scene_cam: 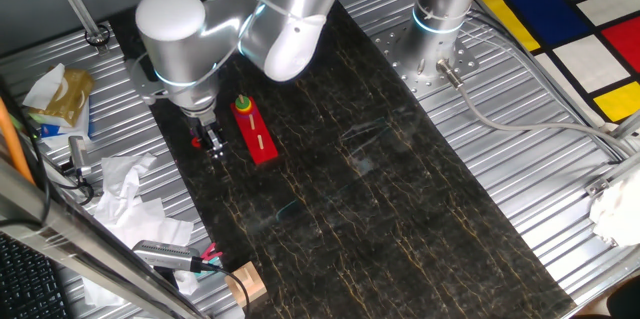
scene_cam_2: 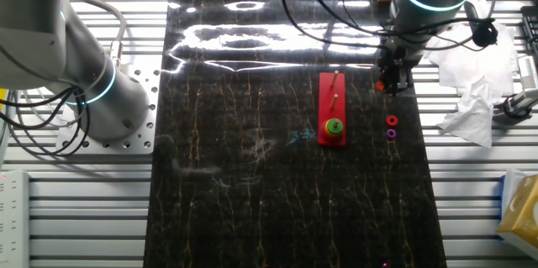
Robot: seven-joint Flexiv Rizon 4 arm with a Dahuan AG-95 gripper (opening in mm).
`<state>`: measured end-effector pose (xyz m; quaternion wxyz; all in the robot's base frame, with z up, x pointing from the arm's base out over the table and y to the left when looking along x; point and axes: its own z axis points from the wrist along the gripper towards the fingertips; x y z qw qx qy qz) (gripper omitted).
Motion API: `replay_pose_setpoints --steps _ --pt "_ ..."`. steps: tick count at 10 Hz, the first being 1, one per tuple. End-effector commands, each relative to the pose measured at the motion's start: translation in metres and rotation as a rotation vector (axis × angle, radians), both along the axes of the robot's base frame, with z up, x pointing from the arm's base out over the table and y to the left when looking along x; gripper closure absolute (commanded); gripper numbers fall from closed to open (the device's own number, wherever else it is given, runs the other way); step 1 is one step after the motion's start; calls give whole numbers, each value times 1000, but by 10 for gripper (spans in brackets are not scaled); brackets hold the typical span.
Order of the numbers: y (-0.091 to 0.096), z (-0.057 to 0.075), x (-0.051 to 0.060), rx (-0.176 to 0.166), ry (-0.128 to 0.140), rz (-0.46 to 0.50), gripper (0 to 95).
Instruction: Take out one Hanoi block and throw it aside
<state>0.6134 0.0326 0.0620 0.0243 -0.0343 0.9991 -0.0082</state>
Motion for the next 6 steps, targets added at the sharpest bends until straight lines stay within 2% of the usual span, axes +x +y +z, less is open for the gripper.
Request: replay_pose_setpoints --steps 1,4,5,6 --pt "-2 1 0 -2 0 -5 950" --pt "-3 0 1 -16 13 4 950" --pt "-5 0 1 -41 12 30 950" --pt "-6 0 1 -51 11 34 950"
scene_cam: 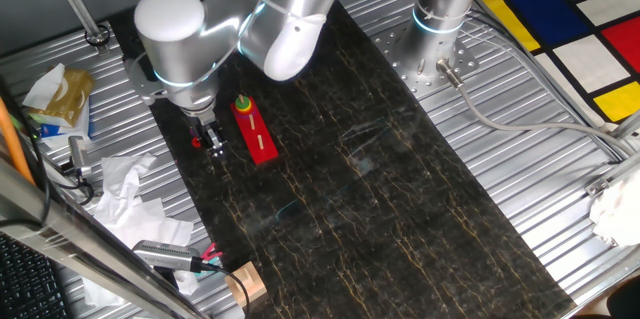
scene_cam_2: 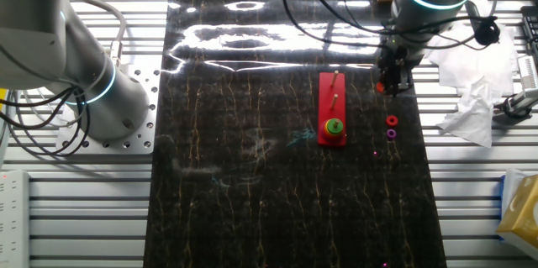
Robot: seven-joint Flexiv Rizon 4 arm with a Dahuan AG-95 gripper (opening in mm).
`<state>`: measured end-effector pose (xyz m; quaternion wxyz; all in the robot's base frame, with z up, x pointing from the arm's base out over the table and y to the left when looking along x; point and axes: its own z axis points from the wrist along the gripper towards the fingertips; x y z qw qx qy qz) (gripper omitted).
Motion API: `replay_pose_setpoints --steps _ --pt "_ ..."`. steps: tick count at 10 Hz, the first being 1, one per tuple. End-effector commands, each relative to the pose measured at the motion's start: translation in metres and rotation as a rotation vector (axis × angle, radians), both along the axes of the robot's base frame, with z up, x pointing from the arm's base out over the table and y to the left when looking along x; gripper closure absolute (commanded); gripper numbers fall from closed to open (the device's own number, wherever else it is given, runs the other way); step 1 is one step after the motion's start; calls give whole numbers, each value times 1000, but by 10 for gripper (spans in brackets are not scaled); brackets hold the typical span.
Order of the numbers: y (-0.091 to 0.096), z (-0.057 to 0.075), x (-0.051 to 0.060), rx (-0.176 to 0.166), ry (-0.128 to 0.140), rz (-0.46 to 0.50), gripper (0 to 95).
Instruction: Take out one Hanoi block and throw it aside
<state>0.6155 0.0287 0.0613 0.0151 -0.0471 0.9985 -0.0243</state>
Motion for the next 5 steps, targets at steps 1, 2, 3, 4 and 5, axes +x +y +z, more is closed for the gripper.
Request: replay_pose_setpoints --steps 1,2,3,4,5 --pt "-6 1 -1 -29 -9 13 950" --pt "-11 1 0 -29 -11 9 950" --pt "-13 0 1 -26 -12 6 950" --pt "-14 -1 1 -22 -17 1 950" --pt "-14 -1 2 -13 -22 4 950"
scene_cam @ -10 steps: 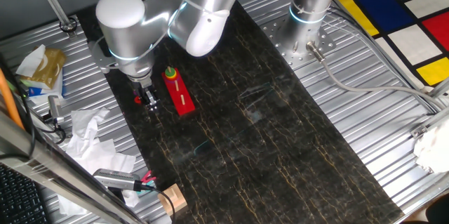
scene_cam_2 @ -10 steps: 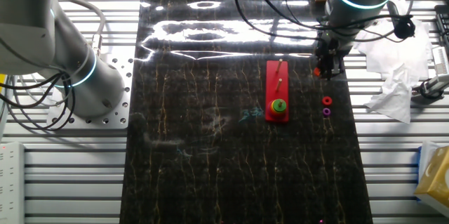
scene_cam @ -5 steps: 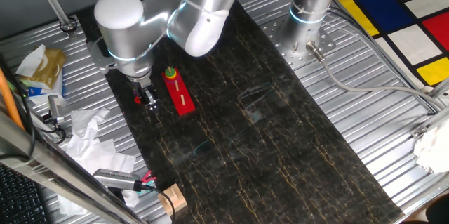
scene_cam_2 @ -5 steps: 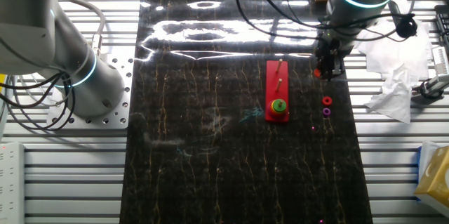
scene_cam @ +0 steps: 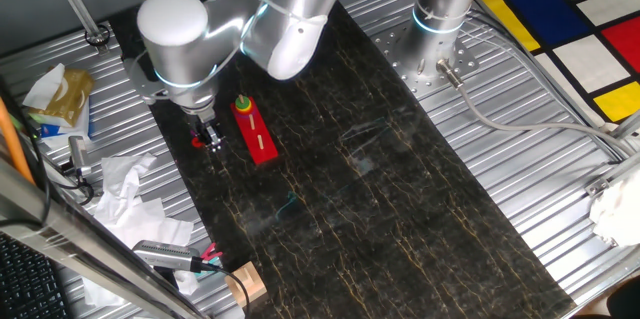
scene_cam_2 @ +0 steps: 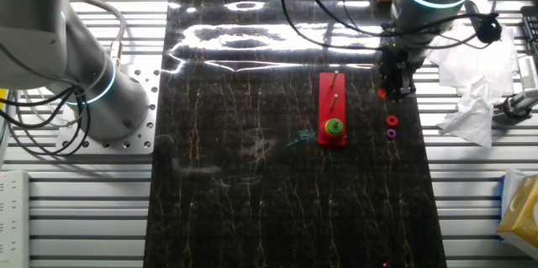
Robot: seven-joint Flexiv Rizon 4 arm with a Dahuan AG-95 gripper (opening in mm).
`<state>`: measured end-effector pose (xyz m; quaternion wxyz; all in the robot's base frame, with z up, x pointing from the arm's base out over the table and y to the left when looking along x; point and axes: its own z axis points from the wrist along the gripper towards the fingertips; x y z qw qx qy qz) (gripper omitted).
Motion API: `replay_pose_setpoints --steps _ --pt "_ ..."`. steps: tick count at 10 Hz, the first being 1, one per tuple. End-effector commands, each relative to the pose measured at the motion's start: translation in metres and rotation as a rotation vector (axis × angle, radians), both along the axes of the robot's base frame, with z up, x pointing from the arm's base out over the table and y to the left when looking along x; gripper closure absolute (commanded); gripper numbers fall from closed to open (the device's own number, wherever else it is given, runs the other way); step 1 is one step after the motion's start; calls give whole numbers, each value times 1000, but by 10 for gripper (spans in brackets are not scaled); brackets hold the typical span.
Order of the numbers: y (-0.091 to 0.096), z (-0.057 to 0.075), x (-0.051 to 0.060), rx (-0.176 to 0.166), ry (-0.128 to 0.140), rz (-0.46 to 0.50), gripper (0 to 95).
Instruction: Take out one Hanoi block and throw it aside
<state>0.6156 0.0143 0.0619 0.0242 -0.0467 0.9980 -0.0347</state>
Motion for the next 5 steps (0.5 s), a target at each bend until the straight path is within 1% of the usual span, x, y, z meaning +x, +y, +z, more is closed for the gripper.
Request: replay_pose_setpoints --steps 1,3,5 --pt "1 -1 2 10 -7 4 950" --pt "0 -3 3 27 -28 4 950" --pt "-1 -6 7 45 -51 5 950"
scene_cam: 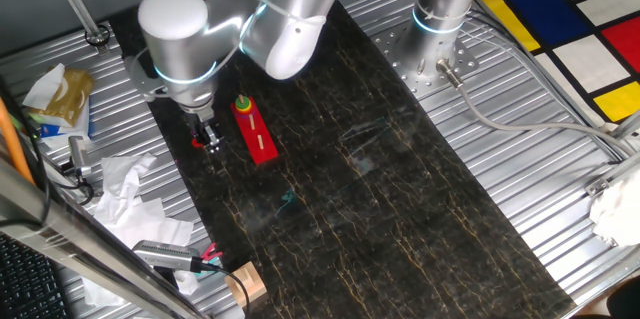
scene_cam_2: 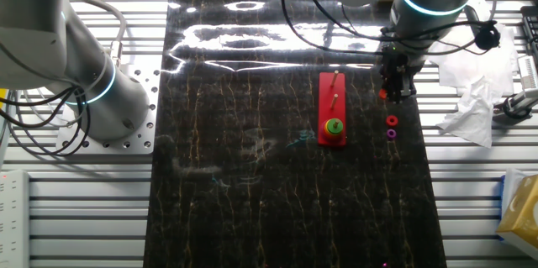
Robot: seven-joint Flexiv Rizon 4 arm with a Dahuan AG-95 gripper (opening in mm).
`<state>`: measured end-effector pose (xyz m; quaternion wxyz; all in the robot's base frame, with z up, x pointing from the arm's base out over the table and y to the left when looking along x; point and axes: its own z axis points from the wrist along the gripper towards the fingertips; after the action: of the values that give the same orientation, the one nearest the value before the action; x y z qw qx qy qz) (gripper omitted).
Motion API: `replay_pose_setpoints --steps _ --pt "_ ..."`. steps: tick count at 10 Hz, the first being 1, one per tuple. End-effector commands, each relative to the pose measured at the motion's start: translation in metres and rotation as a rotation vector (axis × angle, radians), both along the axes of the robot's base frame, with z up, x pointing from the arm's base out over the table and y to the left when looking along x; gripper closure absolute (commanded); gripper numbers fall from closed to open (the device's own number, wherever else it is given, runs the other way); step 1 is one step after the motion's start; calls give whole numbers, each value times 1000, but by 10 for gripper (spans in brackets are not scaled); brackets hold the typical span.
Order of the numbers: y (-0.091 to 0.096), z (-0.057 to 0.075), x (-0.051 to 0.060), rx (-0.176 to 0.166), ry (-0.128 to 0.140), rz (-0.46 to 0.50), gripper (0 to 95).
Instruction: Take out one Hanoi block and throw it aside
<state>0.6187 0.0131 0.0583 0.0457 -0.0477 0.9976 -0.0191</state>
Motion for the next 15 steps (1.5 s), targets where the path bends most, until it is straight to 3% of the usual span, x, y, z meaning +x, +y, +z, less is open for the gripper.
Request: replay_pose_setpoints --steps 1,5,15 --pt "0 -4 6 16 -13 3 950" --pt "1 -10 18 16 -14 12 950" --pt "-6 -25 26 28 -40 22 950"
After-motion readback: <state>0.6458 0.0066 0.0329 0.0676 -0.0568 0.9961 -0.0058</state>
